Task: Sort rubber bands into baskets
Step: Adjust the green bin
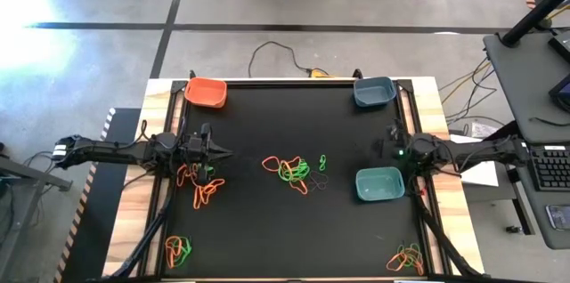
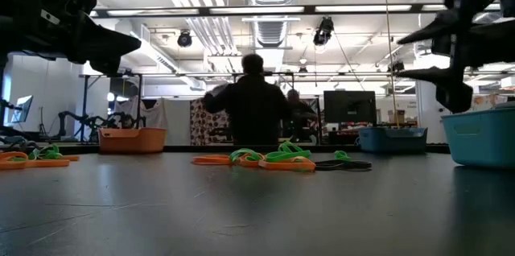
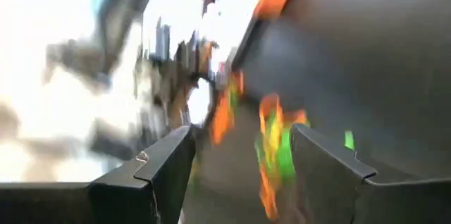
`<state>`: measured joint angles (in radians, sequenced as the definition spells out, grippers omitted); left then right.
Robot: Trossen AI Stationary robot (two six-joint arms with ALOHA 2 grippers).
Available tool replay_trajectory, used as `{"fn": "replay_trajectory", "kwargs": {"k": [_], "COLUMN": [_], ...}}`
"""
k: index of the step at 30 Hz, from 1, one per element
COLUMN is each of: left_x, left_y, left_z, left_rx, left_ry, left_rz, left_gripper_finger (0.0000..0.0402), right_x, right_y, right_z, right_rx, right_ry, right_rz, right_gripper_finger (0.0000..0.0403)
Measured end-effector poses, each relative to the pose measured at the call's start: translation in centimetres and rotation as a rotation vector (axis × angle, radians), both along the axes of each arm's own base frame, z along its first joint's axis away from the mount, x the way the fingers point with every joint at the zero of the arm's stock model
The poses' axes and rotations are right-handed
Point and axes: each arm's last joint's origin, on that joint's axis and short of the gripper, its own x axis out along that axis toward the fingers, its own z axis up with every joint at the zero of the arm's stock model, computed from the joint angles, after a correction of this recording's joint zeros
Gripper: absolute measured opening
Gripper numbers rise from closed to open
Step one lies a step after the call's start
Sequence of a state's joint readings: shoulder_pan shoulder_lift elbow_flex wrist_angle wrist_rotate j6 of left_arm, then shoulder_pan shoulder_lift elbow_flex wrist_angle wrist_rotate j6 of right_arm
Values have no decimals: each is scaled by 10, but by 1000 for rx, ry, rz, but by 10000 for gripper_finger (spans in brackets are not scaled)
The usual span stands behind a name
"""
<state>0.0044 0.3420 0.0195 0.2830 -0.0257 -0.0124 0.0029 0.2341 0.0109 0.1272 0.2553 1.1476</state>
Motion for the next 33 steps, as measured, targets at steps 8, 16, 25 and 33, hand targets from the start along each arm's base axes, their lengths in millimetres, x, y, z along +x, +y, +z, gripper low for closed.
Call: {"fn": "replay_trajectory", "kwargs": {"k": [8, 16, 25, 33], "left_x": [0, 0, 0, 0], "left_y": [0, 0, 0, 0], "left_z": [0, 0, 0, 0], "left_rx": [0, 0, 0, 0], "left_ry": [-2, -2, -1, 0], "left_rz": [0, 0, 0, 0], "left_gripper_finger": [2, 2, 2, 2], "right_x": [21, 42, 71, 97], "right_y": [21, 44, 49, 37], "right_z": [3, -21, -29, -46], "right_rx": [-367, -594, -630, -845], "right_ry": [25, 271, 421, 696], "right_rz": [75, 195, 472, 469], "right_gripper_finger": [224, 224, 224, 224]}}
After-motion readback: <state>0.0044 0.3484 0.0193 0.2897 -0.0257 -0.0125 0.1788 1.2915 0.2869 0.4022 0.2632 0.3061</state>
